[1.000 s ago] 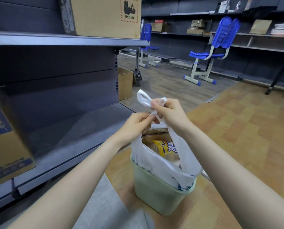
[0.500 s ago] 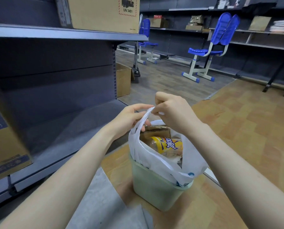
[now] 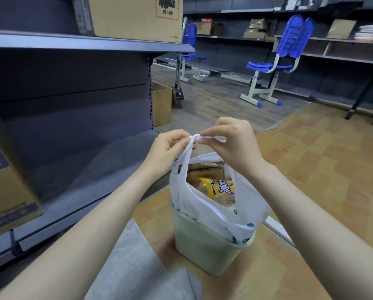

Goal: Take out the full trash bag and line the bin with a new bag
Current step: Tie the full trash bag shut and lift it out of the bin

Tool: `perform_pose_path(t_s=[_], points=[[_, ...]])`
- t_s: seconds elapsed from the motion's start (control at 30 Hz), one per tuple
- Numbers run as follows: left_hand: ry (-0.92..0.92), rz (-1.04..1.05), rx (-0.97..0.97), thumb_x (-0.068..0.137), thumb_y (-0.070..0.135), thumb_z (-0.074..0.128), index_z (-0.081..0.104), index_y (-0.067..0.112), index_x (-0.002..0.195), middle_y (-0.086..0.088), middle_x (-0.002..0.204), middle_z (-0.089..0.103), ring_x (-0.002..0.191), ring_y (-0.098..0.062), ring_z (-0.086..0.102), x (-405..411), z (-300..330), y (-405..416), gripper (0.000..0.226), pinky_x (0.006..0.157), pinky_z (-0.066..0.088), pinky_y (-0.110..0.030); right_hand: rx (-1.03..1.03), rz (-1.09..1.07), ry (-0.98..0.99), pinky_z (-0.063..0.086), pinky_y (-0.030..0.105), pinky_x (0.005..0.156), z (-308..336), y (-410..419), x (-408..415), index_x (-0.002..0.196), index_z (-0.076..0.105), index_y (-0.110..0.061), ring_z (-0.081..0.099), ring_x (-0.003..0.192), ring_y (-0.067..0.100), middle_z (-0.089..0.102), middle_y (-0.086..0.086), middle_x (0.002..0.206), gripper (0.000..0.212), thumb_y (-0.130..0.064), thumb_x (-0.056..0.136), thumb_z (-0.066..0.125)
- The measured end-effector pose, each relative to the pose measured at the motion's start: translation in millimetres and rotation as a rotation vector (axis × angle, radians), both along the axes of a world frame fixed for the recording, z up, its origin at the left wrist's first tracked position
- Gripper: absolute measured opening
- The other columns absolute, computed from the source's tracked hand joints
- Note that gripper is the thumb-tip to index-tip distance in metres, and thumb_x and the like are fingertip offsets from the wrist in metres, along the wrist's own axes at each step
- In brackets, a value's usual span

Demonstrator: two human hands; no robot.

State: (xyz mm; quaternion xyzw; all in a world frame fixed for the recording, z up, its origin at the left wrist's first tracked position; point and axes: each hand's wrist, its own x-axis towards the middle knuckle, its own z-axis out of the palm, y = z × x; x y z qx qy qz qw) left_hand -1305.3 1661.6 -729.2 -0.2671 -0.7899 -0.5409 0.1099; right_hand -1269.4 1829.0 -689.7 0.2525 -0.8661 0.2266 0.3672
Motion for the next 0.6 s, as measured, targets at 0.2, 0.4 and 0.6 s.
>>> perform_pose_path(t_s=[0.2, 0.4, 0.6], points=[[0.241, 0.151, -0.174, 0.091, 0.029, 0.048, 0.069, 0.012, 0.089, 0.008, 0.107, 0.054, 0.099, -0.012, 0.052, -2.9, -5.1, -4.9, 0.028, 0.089, 0.046, -0.045, -0.054, -0.072, -0.031, 0.047, 0.045, 0.082, -1.6, 3.1, 4.6, 0.075, 0.077, -0.024, 0.062, 0.074, 0.018, 0.069, -0.006, 0.069, 0.018, -0.042, 0.073, 0.071], [0.285, 0.322, -0.274, 0.094, 0.026, 0.05, 0.059, 0.026, 0.074, 0.016, 0.085, 0.053, 0.094, -0.01, 0.042, 0.5, 3.3, -12.5, 0.022, 0.105, 0.024, -0.063, -0.009, -0.175, -0.031, 0.037, 0.047, 0.093, 2.8, 4.5, 20.1, 0.074, 0.076, -0.023, 0.053, 0.078, 0.016, 0.062, -0.01, 0.066, 0.01, -0.033, 0.075, 0.073], [0.273, 0.391, -0.35, 0.095, 0.029, 0.05, 0.058, 0.022, 0.069, 0.014, 0.059, 0.049, 0.08, -0.016, 0.042, -3.6, -17.8, -38.2, 0.028, 0.091, 0.035, -0.045, 0.027, -0.137, -0.2, 0.039, 0.03, 0.084, 2.6, 18.2, 34.6, 0.069, 0.074, -0.019, 0.052, 0.064, 0.007, 0.06, -0.012, 0.062, 0.011, -0.027, 0.077, 0.075]])
